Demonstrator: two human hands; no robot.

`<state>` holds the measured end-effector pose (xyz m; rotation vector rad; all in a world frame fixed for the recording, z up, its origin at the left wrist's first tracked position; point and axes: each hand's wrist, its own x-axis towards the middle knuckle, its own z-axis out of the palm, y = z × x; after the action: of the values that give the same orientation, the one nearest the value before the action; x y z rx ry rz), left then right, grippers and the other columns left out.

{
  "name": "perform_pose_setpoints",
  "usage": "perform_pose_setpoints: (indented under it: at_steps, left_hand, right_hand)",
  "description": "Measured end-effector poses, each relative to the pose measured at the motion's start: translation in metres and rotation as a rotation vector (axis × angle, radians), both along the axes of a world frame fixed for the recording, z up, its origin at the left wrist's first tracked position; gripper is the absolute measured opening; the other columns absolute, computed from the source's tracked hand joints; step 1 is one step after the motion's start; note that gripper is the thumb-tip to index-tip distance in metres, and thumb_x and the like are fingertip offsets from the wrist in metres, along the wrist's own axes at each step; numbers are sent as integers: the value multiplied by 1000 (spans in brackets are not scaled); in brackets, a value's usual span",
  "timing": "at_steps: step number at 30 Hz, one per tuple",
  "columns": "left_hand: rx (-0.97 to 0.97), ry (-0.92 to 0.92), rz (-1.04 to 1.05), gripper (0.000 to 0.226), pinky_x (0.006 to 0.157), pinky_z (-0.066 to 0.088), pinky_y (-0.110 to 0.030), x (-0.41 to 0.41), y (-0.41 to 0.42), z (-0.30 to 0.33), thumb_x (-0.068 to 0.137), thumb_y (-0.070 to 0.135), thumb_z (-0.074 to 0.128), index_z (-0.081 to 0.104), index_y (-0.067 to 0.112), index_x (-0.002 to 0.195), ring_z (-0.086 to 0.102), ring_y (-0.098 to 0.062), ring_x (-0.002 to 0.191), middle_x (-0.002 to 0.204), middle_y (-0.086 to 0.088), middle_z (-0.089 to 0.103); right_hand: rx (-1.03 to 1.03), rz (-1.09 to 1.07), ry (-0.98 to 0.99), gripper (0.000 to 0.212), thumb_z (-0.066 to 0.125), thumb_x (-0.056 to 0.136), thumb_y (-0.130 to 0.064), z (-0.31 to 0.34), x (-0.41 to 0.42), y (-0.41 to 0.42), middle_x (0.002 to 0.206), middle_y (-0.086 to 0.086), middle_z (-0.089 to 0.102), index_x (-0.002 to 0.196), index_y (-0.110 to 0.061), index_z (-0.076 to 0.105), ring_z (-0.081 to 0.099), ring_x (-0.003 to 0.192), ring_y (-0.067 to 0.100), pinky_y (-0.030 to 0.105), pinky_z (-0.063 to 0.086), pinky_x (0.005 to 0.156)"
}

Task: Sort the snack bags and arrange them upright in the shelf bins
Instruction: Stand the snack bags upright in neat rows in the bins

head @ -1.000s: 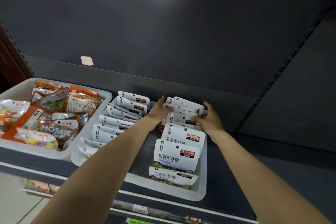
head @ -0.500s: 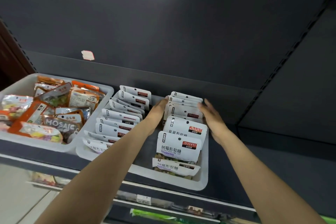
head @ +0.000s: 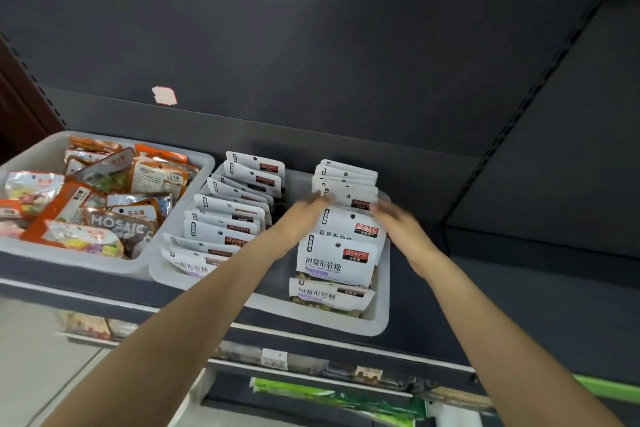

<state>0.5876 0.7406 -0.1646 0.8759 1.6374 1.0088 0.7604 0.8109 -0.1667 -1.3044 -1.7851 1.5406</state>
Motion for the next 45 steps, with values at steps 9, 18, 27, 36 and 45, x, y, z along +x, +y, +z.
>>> perform_pose_setpoints:
  at_steps: [9,18,27,36,45]
  left_hand:
    - [32,338,-149,70,96,49,-43,-11,-13,-10,84,20,69,32,21,143,53,-25,119,136,-6,48]
    - [299,662,-285,19,87,46,-24,-18,-39,1,91,23,61,60,13,108,55,-19,111,122,-3,59]
    - [284,895,-625,33,98,41,-29,-21,-66,-2,100,27,43,58,17,128,54,-18,116,127,0,60]
    - [218,1001,-736,32,95,45,-37,-36,-65,-7,100,25,45,60,23,128,57,-20,112,124,0,63]
    - [184,954,-687,29,90,46,-41,-39,-63,-14,101,20,39,54,20,126,56,-23,107,119,-4,59]
  right_hand:
    - [0,-53,-130,45,76,78,-16,0,-4,-26,116,1,59,113,-22,48,56,108,16,36,49,94]
    - [181,64,-176,32,61,90,-10,9,8,-46,115,-6,56,122,-10,61,51,101,3,7,42,79]
    - [-8,48,-3,27,47,96,-20,11,23,-50,127,-15,56,111,-30,66,44,126,5,26,31,107]
    - [198,0,-333,52,61,89,-10,-10,-8,-10,135,8,51,138,-11,44,50,120,21,28,38,98]
    - [375,47,-608,46,71,82,-18,-23,-18,6,126,11,51,125,-14,57,54,112,26,31,43,91]
